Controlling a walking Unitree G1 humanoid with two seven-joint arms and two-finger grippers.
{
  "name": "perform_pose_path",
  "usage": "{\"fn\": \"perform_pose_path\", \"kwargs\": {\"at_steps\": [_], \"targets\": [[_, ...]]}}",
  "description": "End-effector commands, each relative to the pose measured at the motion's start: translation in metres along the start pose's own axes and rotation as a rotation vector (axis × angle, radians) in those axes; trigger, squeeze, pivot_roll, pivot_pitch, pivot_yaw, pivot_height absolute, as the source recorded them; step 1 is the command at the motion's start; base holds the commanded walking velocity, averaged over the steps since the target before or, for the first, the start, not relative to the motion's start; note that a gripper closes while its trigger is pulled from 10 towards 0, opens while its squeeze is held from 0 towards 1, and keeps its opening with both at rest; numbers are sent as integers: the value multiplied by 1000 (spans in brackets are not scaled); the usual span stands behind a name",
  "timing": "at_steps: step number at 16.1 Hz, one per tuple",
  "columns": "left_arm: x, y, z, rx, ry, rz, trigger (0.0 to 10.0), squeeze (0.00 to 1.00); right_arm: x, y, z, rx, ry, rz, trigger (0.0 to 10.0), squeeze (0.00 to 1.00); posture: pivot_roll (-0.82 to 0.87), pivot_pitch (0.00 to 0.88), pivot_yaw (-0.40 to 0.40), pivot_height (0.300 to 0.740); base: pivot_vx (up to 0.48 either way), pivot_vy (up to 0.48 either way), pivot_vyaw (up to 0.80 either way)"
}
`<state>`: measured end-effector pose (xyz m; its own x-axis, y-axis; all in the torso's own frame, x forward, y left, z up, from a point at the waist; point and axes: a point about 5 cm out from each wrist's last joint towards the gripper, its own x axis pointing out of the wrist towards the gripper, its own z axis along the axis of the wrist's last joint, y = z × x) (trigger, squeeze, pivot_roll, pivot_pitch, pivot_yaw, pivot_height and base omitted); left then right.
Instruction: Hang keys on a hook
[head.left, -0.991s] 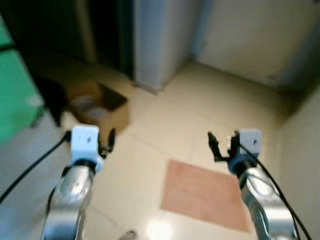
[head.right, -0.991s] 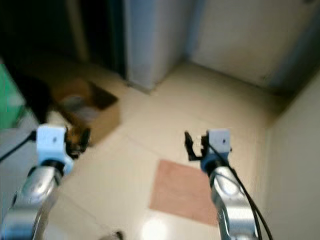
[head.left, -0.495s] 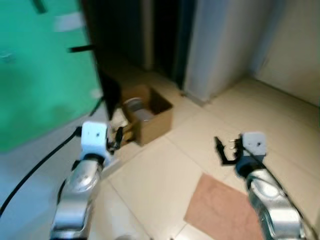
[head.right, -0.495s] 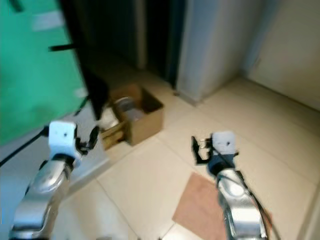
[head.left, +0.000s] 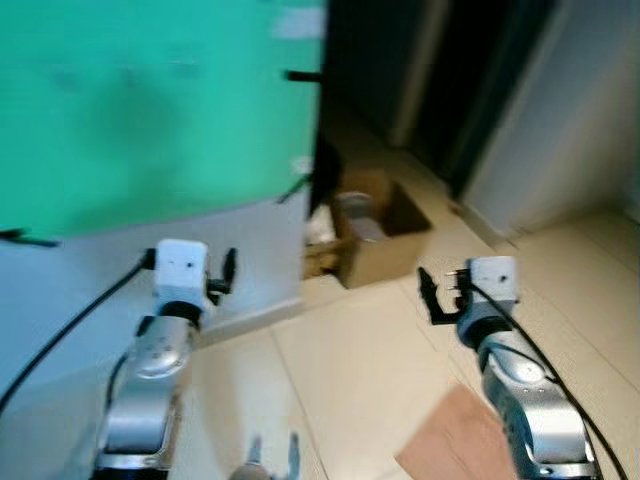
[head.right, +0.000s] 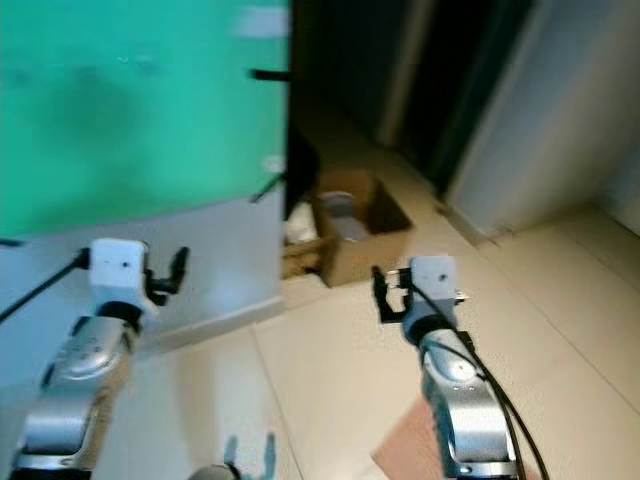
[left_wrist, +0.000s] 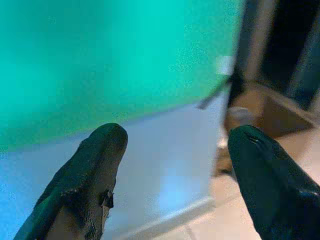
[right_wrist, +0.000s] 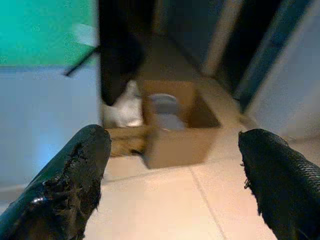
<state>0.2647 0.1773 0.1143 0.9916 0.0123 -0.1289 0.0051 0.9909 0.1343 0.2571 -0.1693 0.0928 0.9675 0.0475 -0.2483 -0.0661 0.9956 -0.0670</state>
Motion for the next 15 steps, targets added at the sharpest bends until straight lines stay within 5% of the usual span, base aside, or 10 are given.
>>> {"fn": "perform_pose_path", "kwargs": {"at_steps": [1, 4, 12, 15], "targets": [[2, -6, 3, 1, -10, -25, 10000, 0, -1, -6, 1, -14, 2, -23, 10000, 1000, -52, 0, -64, 740, 0, 0, 794], [2, -10, 1, -53, -3, -39, 10000, 0, -2, -11, 2, -6, -6, -55, 10000, 1000, -57, 0, -62, 740, 0, 0, 794], [-2, -11, 3, -33, -15, -47, 10000, 0, 1, -4, 2, 8, -16, 6, 10000, 1000, -33, 0, -54, 740, 0, 0, 795], [-3, -8, 2, -56, -17, -36, 10000, 0, 4, 1, 6, -27, -43, 18, 10000, 1000, -21, 0, -61, 740, 215, 0, 0]]}}
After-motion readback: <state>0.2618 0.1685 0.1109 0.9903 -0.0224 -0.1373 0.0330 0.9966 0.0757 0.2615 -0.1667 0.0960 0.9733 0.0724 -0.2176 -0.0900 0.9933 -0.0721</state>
